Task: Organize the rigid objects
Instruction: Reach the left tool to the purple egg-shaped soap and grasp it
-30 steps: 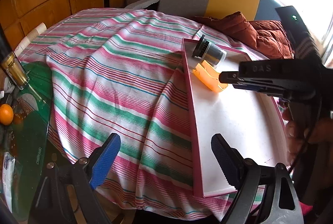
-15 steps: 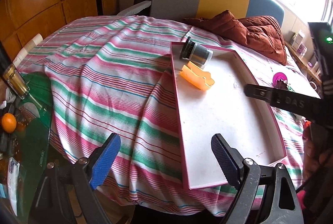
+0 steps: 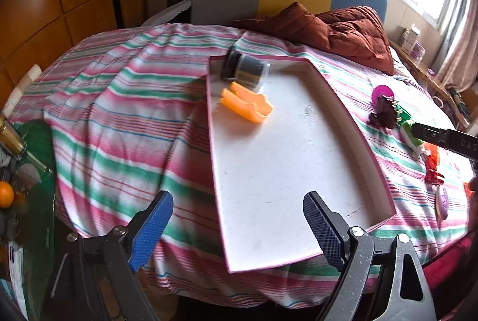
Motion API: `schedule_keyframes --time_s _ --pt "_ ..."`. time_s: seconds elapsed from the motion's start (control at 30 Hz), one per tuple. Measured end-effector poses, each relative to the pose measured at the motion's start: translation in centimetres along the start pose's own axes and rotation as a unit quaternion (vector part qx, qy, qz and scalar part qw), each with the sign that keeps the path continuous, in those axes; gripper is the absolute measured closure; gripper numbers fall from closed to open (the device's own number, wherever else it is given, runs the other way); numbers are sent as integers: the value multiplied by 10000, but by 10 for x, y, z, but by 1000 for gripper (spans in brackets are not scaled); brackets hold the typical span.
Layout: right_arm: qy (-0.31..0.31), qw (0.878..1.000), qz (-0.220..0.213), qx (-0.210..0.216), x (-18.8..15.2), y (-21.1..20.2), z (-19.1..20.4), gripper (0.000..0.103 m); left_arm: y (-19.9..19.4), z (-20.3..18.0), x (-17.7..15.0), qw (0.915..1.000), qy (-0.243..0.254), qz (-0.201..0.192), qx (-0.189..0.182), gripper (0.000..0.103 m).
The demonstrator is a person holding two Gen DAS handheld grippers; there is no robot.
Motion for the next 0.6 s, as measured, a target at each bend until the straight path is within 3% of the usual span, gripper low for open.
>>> schedule_keyframes --time_s 0.17,0.33,0.5,0.6 --pt "674 9958 -176 -589 -6 -40 -79 67 2 -33 12 9987 353 -70 -360 14" --pt "1518 9808 -394 -1163 -24 -84 -157 64 7 -86 21 9919 910 25 -890 15" --pt "2133 9652 -506 -1424 -49 -113 -208 64 13 -157 20 9744 1527 286 -1623 16" --pt "2308 9605 -500 -1474 -62 -117 -221 64 14 -207 13 9578 1884 489 -2117 18"
Point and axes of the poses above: each gripper's, at about its wrist camera, not at the fingertips, and y roughly the way its jaws point, z to its left, x to its top, the point moved 4 cm from there along y, roughly the way its jaws point, and after that the axes turned 1 degree about z, right-handed, at the moved point
